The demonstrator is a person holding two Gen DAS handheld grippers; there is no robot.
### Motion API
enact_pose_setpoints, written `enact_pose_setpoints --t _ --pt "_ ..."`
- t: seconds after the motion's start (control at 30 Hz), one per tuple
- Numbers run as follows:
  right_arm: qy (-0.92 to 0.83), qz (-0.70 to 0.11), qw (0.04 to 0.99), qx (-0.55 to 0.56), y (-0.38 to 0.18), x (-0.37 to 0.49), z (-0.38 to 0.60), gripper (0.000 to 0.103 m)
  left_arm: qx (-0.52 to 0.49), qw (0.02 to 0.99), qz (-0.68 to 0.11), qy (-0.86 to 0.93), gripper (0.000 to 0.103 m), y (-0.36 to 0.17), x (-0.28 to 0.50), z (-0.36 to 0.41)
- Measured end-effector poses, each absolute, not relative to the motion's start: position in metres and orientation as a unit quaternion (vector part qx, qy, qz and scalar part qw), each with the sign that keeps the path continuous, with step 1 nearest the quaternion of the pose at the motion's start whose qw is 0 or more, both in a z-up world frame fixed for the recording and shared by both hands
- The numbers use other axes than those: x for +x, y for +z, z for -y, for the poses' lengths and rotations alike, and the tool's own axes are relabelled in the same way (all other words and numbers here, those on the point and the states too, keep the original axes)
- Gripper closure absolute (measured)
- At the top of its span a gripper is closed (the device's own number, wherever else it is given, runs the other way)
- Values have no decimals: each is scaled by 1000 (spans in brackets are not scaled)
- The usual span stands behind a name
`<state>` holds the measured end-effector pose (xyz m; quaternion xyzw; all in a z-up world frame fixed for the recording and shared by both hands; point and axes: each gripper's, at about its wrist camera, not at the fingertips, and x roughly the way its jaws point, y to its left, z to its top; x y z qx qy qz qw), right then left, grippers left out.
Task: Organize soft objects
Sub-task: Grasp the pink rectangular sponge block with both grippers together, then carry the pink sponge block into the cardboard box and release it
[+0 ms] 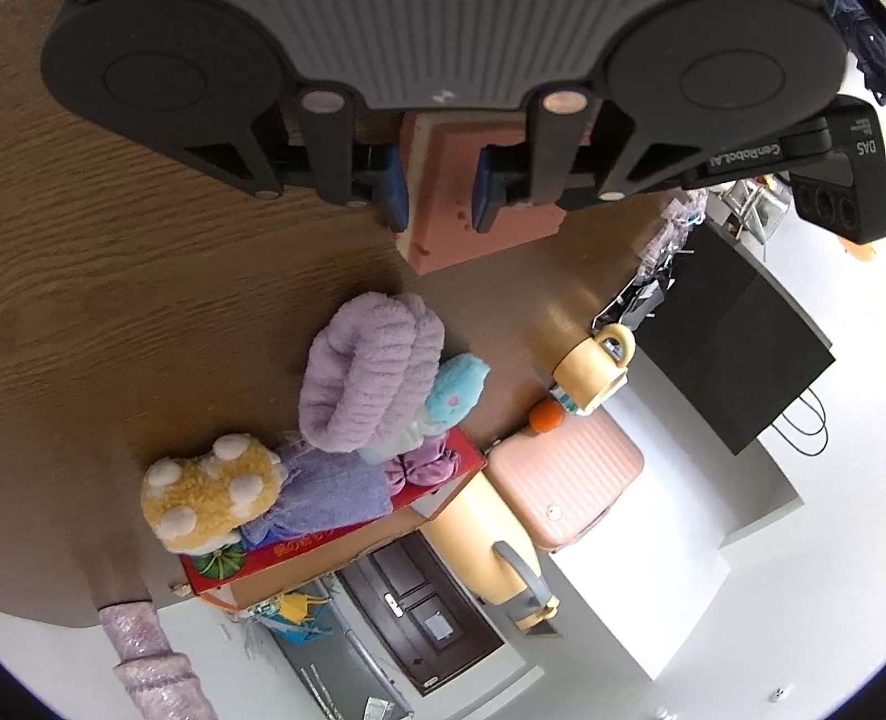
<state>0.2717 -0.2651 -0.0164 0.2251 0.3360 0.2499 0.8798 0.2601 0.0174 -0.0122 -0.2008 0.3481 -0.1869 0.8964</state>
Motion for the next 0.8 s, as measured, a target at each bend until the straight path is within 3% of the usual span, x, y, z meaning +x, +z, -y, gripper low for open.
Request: enact_pose_setpoints --t 0.2,0.37,0.5,0.6,0.8 --pt "252 -336 879 226 -17 275 264 85 -202 905 -316 -202 84 9 265 -14" --pt "250 -299 891 231 10 284 274 85 -195 912 -279 -230 85 45 323 -8" --pt "244 -259 909 218 46 326 283 85 -182 915 -268 -242 85 88 420 9" --pt "236 -233 921 207 76 394 292 85 -194 905 -306 -221 86 100 518 22" --pt "195 -298 911 206 93 588 299 85 -191 889 -384 -162 86 73 685 40"
